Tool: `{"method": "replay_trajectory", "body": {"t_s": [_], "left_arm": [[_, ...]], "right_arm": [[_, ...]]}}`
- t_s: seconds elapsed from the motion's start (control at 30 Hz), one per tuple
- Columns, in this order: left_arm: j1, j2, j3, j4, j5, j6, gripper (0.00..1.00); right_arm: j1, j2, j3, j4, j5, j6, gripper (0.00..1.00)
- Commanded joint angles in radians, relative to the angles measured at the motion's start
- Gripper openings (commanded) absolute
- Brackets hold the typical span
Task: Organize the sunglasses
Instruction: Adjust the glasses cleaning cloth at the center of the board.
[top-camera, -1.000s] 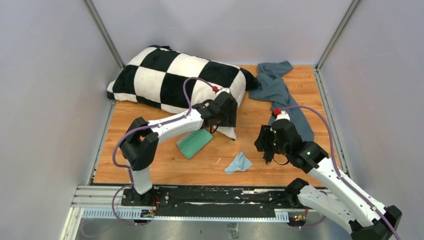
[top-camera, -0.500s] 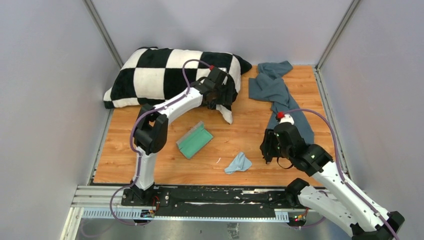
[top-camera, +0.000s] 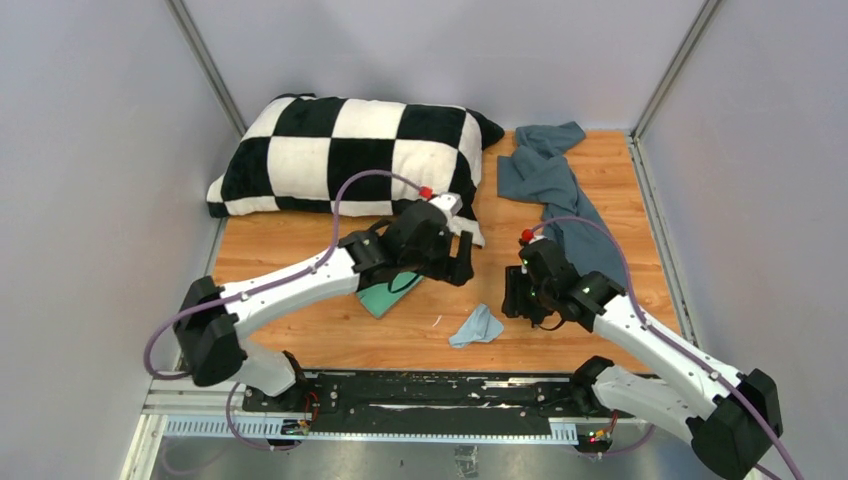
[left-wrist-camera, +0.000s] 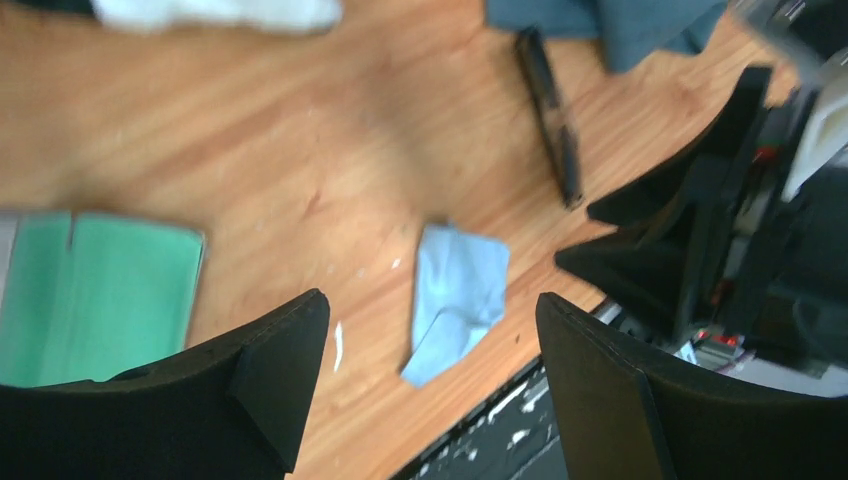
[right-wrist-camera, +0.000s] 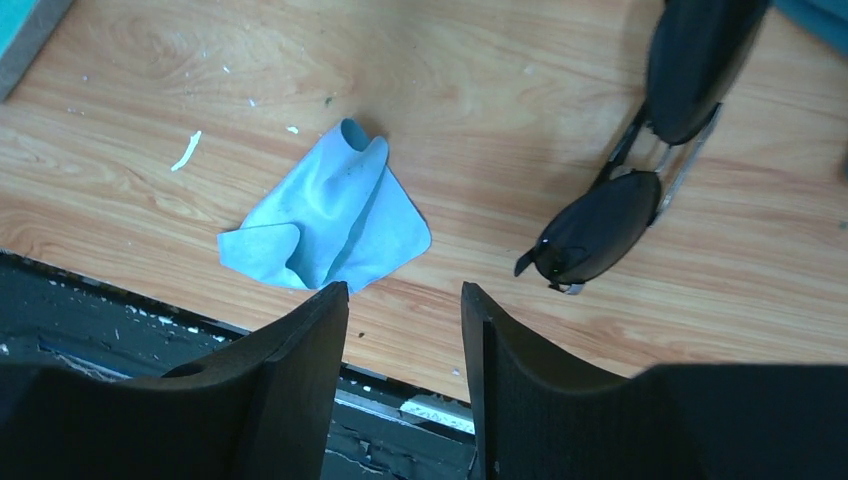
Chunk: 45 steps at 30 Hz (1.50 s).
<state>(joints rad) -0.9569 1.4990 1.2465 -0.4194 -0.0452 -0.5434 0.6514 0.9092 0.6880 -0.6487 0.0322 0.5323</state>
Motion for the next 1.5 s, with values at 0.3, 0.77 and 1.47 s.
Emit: {"method": "replay_trajectory", "body": {"t_s": [0.3, 0.77, 1.47], "left_arm": [[-0.125, -0.2, -0.333, 0.015, -0.001, -0.112, 0.81], [-0.222, 0.213, -0.105, 0.112, -0.066, -0.146, 0.57], [-0.241, 0.318, -0.05, 0.005, -0.032, -0.147, 0.0]], "right_arm": [[0.073, 0.146, -0.078, 0.162, -0.09, 0.05, 0.45], [-0.21, -0.044, -0.006, 0.011, 0.012, -0.089, 0.52], [-0.228, -0.062, -0.028, 0.01, -0.014, -0.08, 0.52]]}}
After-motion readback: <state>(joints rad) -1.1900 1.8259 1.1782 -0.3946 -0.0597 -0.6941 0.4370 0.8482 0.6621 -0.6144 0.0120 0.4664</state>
